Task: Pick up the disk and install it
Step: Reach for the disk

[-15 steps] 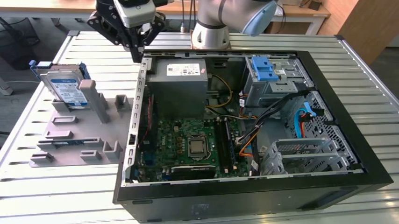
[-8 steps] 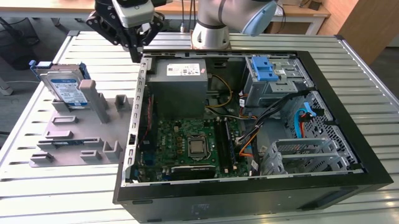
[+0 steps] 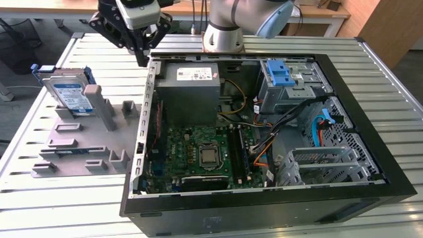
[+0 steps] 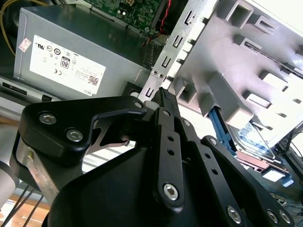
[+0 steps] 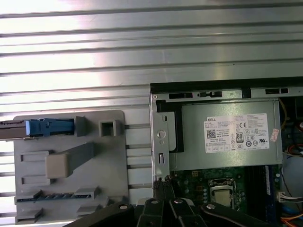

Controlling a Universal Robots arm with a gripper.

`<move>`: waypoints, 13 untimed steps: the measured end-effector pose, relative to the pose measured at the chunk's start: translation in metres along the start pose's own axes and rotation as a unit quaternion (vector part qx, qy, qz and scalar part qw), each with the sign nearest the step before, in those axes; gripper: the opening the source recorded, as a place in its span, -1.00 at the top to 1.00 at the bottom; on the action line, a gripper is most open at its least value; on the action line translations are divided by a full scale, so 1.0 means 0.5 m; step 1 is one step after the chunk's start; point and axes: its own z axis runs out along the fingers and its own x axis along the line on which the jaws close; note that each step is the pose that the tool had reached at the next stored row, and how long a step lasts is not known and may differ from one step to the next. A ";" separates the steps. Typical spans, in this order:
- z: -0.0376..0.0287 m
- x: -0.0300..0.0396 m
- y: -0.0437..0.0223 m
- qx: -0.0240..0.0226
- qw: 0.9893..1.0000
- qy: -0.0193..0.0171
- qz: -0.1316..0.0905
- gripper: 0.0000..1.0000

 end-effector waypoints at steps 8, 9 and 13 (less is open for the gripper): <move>0.000 0.004 0.000 0.000 1.000 0.000 0.000 0.79; 0.000 0.004 0.000 0.000 1.000 0.000 0.000 0.79; 0.000 0.006 0.000 0.000 1.000 0.000 0.000 0.79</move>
